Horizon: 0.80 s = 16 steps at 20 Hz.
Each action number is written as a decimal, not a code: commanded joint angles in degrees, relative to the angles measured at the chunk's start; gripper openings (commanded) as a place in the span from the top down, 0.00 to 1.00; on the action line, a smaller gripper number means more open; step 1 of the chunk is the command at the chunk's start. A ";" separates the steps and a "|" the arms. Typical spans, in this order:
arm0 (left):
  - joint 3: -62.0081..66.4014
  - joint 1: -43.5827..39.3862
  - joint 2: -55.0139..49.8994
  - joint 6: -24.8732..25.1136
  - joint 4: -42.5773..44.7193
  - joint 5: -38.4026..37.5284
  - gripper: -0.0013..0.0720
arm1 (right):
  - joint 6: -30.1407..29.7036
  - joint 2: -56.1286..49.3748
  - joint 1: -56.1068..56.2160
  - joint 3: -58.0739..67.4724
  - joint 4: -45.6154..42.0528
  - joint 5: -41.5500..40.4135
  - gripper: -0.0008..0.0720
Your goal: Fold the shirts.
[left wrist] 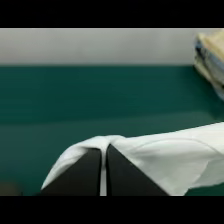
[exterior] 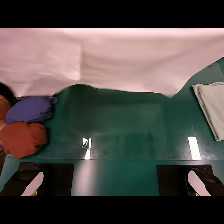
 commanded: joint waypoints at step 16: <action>-21.31 0.02 -14.51 3.28 -6.71 -4.09 0.95 | 3.89 -22.84 0.09 7.67 -10.01 20.72 0.97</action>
